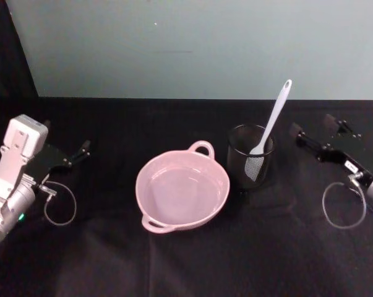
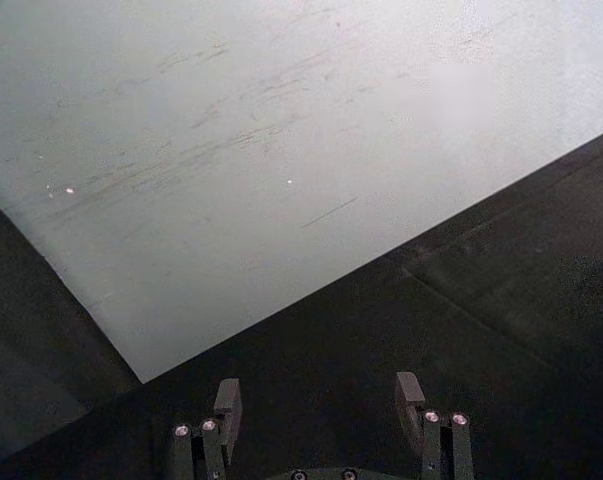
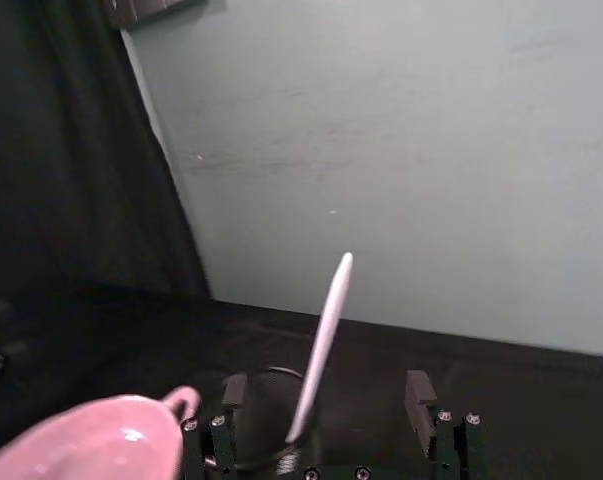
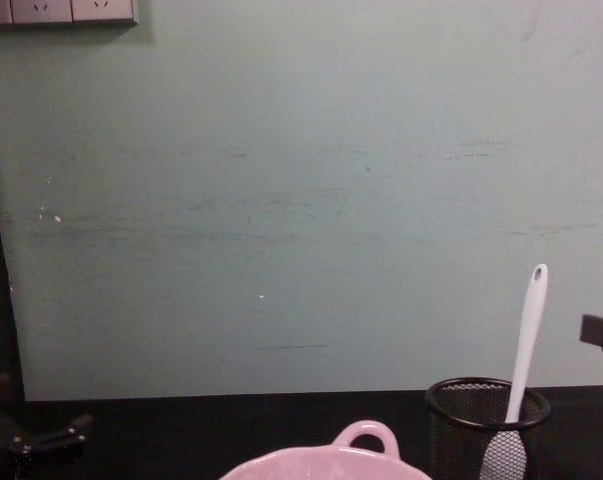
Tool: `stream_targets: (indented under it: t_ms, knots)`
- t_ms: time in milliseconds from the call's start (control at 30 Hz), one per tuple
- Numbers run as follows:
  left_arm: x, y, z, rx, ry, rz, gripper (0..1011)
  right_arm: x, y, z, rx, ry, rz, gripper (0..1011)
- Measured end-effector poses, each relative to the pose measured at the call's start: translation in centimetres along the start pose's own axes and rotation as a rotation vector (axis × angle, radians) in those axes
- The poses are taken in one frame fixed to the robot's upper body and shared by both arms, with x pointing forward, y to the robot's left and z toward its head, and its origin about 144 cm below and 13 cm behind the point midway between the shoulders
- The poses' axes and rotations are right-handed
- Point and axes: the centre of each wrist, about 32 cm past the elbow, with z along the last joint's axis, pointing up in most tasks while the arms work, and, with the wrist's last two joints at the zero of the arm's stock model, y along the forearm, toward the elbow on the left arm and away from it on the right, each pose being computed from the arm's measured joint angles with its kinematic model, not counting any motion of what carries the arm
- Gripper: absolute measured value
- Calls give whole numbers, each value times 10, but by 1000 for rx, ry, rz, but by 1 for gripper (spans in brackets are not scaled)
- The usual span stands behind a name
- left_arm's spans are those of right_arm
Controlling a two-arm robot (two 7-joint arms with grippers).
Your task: Use the one hand to pick up the spoon and stir the clear water in the bowl.
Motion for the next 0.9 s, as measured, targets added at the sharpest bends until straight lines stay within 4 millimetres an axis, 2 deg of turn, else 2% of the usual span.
stream_targets:
  t_ms: [333, 433, 900]
  knots:
    - [0, 0, 0, 0, 0, 0, 1011, 10, 23, 8, -50, 235, 44, 1003]
    - [0, 0, 0, 0, 0, 0, 1011, 13, 35, 10, -68, 294, 49, 1003]
    - [0, 0, 0, 0, 0, 0, 1011, 19, 69, 15, -86, 377, 39, 1003]
